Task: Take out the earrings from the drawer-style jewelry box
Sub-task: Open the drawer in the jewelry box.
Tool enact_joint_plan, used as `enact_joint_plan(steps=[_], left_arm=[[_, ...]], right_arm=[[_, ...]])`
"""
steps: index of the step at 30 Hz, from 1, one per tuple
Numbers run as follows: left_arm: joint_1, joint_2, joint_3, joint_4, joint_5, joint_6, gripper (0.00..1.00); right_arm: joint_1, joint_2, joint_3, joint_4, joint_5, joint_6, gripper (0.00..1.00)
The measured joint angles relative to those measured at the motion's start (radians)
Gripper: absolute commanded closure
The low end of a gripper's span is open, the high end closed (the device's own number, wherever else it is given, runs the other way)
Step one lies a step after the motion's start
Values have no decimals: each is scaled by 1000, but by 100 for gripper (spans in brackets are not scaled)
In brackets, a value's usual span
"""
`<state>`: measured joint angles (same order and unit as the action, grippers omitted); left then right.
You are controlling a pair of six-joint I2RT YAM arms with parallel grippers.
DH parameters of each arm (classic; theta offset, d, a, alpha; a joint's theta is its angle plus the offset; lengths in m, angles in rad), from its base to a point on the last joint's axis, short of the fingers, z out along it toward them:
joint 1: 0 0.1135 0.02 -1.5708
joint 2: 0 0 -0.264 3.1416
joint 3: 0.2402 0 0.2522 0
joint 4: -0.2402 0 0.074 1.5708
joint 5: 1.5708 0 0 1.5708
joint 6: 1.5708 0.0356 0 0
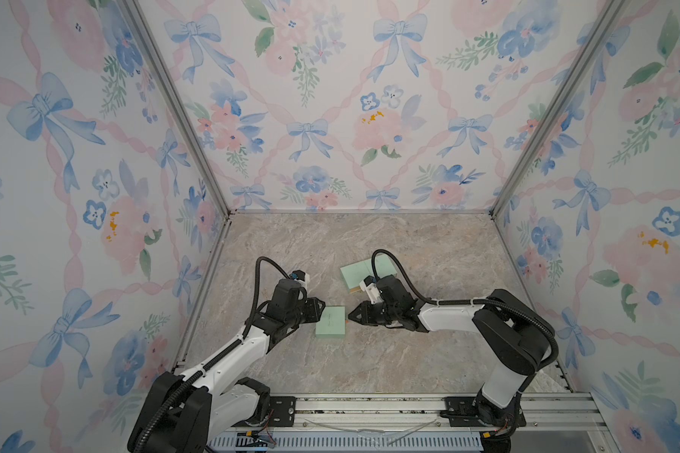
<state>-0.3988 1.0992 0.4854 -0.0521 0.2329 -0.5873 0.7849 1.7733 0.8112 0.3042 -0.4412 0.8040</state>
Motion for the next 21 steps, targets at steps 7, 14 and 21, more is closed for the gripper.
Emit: enact_joint_plan(steps=[7, 14, 21], left_arm=[[0, 28, 0, 1, 42, -1, 90], [0, 42, 0, 1, 78, 0, 100], [0, 75, 0, 1, 113, 4, 100]], right_arm=[[2, 23, 4, -1, 0, 1, 79], [2, 27, 11, 0, -8, 1, 79], [3, 31, 18, -2, -9, 5, 79]])
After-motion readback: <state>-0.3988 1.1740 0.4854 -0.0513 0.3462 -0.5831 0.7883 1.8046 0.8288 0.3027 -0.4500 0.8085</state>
